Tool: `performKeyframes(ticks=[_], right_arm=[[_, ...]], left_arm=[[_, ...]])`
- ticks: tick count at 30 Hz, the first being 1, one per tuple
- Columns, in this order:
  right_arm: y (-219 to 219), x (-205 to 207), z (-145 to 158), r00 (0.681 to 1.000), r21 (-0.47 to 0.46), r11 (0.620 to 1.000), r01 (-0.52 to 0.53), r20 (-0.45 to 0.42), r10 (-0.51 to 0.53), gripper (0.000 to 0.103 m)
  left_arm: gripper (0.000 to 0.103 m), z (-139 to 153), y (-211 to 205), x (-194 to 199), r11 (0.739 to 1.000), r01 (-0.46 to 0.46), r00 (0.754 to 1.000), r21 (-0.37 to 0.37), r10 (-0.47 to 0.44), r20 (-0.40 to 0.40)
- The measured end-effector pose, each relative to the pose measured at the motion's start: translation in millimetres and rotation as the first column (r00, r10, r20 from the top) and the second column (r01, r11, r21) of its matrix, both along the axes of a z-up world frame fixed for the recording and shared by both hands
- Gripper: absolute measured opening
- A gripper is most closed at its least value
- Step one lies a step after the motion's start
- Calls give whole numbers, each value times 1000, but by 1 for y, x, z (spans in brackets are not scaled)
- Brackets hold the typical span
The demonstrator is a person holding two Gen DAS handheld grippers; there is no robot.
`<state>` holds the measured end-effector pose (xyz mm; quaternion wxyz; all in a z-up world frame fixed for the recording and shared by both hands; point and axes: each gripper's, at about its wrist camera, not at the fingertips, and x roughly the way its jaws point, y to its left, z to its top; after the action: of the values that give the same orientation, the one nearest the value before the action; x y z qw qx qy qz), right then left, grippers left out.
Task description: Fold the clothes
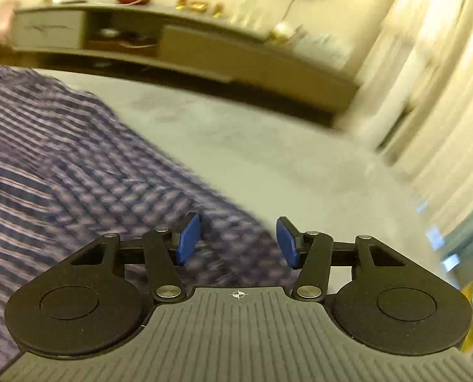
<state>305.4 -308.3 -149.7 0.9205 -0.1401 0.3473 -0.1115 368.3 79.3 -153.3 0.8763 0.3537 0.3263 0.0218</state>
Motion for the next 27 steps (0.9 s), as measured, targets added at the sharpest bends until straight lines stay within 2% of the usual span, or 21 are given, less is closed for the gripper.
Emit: performKeyframes(ticks=[1, 2, 3, 4, 6, 7, 8, 9, 11, 13, 17, 19, 22, 23, 25, 27], right_arm=[[-1, 4, 2, 1000, 20, 1000, 7, -4, -7, 50], [0, 6, 6, 1000, 49, 999, 17, -22, -16, 49], [4, 4, 13, 1000, 74, 997, 16, -25, -14, 48], [10, 1, 20, 1000, 96, 995, 6, -14, -4, 47], [27, -7, 40, 999, 138, 989, -45, 28, 42, 47], [37, -9, 47, 996, 169, 982, -81, 40, 75, 47], [46, -10, 52, 993, 203, 972, -114, 45, 107, 47], [55, -10, 56, 989, 238, 960, -147, 51, 139, 47], [72, 8, 47, 983, 309, 934, -178, 5, 186, 46], [86, 37, 27, 976, 341, 924, -171, -73, 207, 42], [80, 76, 11, 983, 308, 944, -121, -95, 157, 45], [80, 71, 15, 984, 284, 952, -116, -97, 149, 45], [84, 55, 25, 985, 247, 962, -117, -98, 145, 48], [85, 49, 28, 985, 235, 965, -118, -99, 144, 47], [87, 39, 34, 985, 210, 971, -118, -100, 142, 42], [87, 14, 45, 981, 220, 965, -143, -96, 167, 44]], left_arm=[[57, 0, -5, 7, 1000, -14, 1000, 23, 15, -5], [43, 2, -11, 12, 999, -20, 999, 34, 21, -33], [38, 4, -17, 19, 999, -14, 998, 31, 16, -67], [36, 11, -23, 14, 1000, 9, 998, 11, -8, -64], [41, 25, -37, -4, 997, 75, 996, -27, -76, -40], [51, 31, -45, -15, 992, 119, 993, -43, -119, -19], [55, 37, -53, -26, 985, 162, 987, -58, -162, 3], [55, 37, -59, -25, 981, 182, 983, -68, -182, -3], [55, 35, -72, -22, 972, 220, 975, -88, -222, -16], [54, 30, -71, -17, 981, 185, 982, -53, -186, -31], [54, 20, -69, -6, 993, 112, 992, 20, -111, -57], [52, 15, -68, 0, 995, 77, 995, 57, -73, -68], [36, 8, -67, 8, 993, 23, 997, 114, -14, -82], [38, 5, -66, 11, 991, 6, 996, 132, 6, -86], [41, 9, -53, -33, 993, 29, 994, 112, -16, -110], [47, 12, -39, -77, 995, 52, 990, 89, -40, -134]])
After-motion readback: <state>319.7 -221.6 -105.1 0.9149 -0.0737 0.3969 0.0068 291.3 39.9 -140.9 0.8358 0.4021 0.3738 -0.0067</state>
